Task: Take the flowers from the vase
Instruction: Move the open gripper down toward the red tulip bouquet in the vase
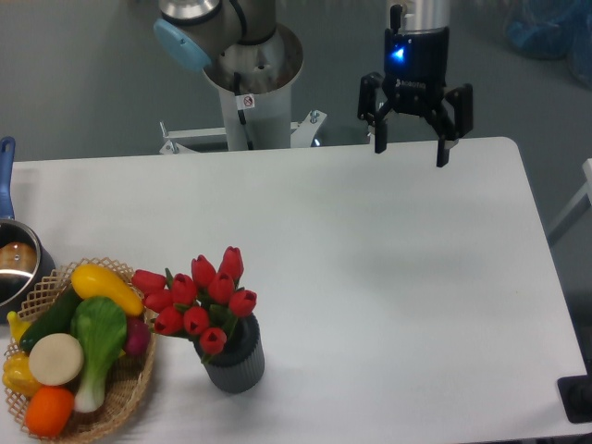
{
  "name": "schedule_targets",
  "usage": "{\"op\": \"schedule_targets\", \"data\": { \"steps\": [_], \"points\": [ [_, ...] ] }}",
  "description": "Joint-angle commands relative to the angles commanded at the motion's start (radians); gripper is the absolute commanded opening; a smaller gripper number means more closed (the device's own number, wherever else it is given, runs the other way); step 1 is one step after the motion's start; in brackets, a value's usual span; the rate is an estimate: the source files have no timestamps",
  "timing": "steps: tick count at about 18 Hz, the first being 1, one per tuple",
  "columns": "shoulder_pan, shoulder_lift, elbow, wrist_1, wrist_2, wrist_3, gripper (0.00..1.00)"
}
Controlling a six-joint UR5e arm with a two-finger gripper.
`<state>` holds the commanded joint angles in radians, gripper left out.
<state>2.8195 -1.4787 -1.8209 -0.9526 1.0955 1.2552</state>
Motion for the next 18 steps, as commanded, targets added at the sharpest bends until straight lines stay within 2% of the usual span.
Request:
{"op": "schedule_targets", "data": {
  "steps": [4, 7, 15, 18],
  "points": [
    [0.009, -0.017, 0.002, 0.052, -0.162, -0.085, 1.00],
    [0.018, -0.037, 0.002, 0.081, -0.238, -0.094, 1.00],
    [-0.006, -0.075, -0.006, 0.083, -0.256, -0.088, 1.00],
    [-0.038, -0.093, -0.005, 0.089, -0.270, -0.086, 1.00]
  ]
}}
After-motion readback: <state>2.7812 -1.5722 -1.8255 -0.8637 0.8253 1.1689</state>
